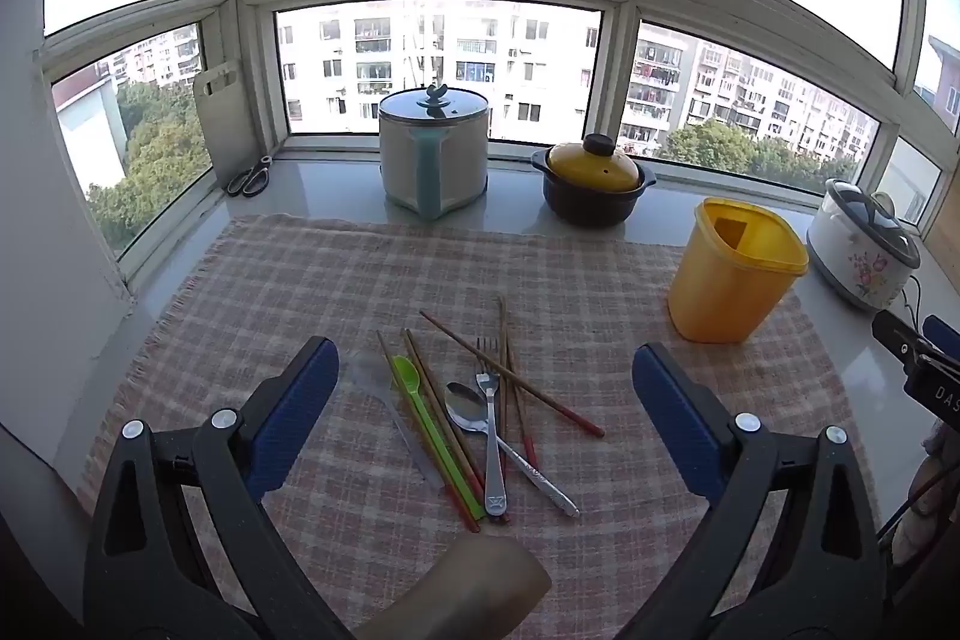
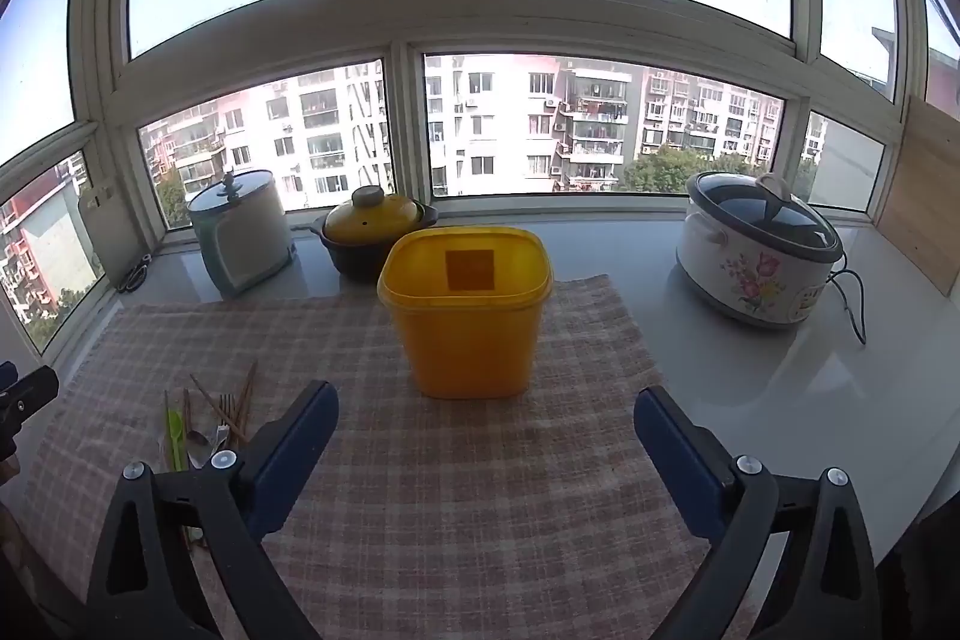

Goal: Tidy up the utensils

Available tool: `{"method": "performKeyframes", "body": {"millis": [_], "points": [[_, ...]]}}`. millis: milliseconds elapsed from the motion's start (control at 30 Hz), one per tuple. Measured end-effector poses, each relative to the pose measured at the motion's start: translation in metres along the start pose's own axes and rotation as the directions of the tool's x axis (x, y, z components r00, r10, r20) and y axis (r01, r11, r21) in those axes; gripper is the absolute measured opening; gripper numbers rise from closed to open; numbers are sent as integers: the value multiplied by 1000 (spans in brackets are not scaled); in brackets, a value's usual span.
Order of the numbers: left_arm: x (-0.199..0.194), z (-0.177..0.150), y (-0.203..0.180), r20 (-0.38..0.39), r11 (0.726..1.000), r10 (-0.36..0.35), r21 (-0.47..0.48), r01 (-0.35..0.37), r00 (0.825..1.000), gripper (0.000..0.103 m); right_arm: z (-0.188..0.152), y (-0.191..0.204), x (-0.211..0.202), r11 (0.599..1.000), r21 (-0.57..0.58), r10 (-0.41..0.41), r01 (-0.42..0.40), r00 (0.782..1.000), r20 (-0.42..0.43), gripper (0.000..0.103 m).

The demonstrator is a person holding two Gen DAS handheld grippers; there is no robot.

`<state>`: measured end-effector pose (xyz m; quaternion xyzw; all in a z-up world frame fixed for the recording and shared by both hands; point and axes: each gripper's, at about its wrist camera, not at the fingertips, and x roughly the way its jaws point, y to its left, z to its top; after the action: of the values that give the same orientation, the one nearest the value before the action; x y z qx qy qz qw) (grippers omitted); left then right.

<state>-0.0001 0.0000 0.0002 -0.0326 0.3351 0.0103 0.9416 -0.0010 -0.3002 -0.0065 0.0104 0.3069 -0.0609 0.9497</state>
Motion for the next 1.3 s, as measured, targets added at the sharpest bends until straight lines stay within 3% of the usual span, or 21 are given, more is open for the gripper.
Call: {"method": "performKeyframes", "body": {"millis": [1300], "points": [[1, 5, 7, 2, 999, -7, -36, 7, 1000, 100, 5, 8, 0, 1000, -6, -3, 3, 1000, 3, 103]]}}
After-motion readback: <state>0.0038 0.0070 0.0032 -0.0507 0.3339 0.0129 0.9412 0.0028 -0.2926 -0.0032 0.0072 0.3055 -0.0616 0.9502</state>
